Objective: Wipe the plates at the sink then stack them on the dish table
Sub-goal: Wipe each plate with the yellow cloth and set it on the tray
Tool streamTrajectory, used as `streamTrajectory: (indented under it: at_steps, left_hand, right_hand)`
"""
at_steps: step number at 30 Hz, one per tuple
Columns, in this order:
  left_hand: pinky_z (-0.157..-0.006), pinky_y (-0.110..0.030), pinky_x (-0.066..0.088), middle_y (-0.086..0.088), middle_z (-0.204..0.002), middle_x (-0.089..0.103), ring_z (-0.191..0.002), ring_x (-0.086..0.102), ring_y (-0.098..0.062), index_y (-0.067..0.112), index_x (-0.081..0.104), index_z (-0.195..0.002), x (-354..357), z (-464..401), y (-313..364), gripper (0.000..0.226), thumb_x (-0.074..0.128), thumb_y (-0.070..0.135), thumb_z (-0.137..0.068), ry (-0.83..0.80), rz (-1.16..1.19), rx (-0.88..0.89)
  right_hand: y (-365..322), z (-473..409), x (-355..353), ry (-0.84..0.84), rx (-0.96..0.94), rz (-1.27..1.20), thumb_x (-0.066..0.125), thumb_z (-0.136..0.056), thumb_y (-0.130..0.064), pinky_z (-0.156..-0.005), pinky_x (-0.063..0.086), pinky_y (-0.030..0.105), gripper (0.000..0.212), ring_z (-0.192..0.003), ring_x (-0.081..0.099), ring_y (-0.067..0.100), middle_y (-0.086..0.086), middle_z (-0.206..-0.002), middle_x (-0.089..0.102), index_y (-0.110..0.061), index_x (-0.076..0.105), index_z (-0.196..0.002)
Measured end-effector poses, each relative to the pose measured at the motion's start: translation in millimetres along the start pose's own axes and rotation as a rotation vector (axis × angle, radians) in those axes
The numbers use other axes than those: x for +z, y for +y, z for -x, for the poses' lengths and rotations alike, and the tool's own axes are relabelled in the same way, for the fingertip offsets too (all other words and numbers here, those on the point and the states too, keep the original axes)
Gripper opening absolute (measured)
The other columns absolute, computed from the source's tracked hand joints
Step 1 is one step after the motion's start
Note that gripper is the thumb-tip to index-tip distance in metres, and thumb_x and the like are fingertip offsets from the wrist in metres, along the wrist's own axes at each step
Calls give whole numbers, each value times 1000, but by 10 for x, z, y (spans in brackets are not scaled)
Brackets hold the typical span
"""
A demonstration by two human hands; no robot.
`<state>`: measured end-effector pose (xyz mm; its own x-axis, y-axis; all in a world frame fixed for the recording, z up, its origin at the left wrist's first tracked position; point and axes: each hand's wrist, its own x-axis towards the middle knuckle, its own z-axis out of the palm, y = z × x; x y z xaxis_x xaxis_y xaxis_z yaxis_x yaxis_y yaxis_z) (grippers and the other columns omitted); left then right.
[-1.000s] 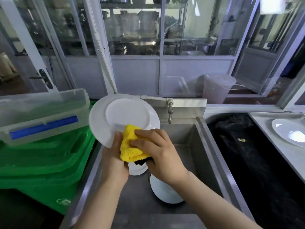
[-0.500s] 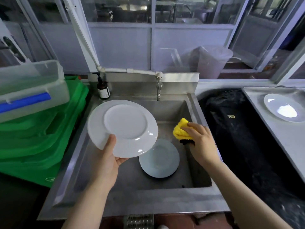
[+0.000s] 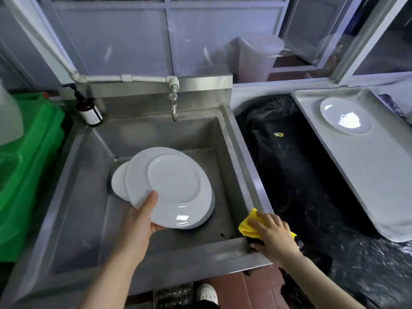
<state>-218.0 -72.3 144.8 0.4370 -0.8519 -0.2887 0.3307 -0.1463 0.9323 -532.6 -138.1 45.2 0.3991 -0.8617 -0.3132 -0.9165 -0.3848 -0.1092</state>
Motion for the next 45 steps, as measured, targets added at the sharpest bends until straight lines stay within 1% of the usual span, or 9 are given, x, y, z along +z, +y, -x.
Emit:
streamTrajectory:
  at_steps: [4,10,17,23,27,31,36,41,45]
  left_hand:
    - [-54,-30,56,16,-97,73,-85,70,-4,48,70,-93,145,8,-45,22,60,29,-91,-20,-10,10]
    - [-52,-26,55,13,-90,75,-80,71,-5,27,64,-104,274,-22,17,15,53,27,-94,-39,9,-70]
    - [-53,-29,55,3,-97,74,-85,70,-14,24,63,-108,251,-86,231,39,55,47,-77,-180,8,-149]
    - [-55,-27,57,-4,-87,73,-71,72,-17,20,63,-96,123,-319,323,57,36,64,-74,-213,-227,-79]
    - [-88,-38,51,-1,-109,68,-101,64,-21,18,62,-108,-30,-579,262,35,39,42,-99,-120,-296,52]
    - [-98,-37,45,4,-123,60,-109,58,-15,17,52,-130,-19,-730,106,36,54,32,-97,-256,-511,3]
    - [-96,-41,50,8,-109,72,-109,64,-16,29,65,-110,170,-625,19,35,59,55,-87,-580,-438,-212]
    - [-98,-48,49,7,-112,72,-110,64,-18,32,68,-106,468,-632,-72,24,56,46,-91,-564,-410,-188]
    - [-79,-29,53,12,-103,74,-99,67,-10,37,73,-94,744,-681,-134,22,56,50,-89,-535,-482,-163]
  right_hand:
    - [-102,-33,-95,107,-7,-146,60,-76,-67,-112,15,46,82,-144,8,24,-7,-156,20,-39,27,-147]
    - [-547,-129,-456,641,-160,-247,79,-71,-43,-101,38,47,83,-130,43,32,6,-141,49,-21,42,-142]
    - [-1179,-259,-736,842,-290,-245,73,-78,-9,-94,47,43,57,-115,56,38,15,-131,57,-14,56,-133]
    - [-1232,-227,-863,676,-206,-361,62,-78,-7,-87,49,25,42,-100,64,22,-2,-120,67,-15,67,-118]
    - [-1261,-125,-847,490,161,-796,60,-92,-17,-65,39,4,23,-78,58,0,-23,-84,67,-37,70,-93]
    - [-1180,12,-837,406,279,-1458,64,-90,-21,-60,49,14,19,-76,68,2,-14,-85,74,-34,75,-81]
    - [-1054,54,-776,287,359,-1935,72,-76,-29,-69,57,34,17,-92,71,23,6,-103,73,-29,75,-93]
    - [-779,51,-764,240,434,-1931,70,-86,-27,-70,58,40,28,-96,70,28,10,-106,72,-14,66,-110]
    - [-338,19,-821,391,467,-1649,64,-90,-28,-58,56,35,16,-78,71,22,7,-91,73,-16,69,-99]
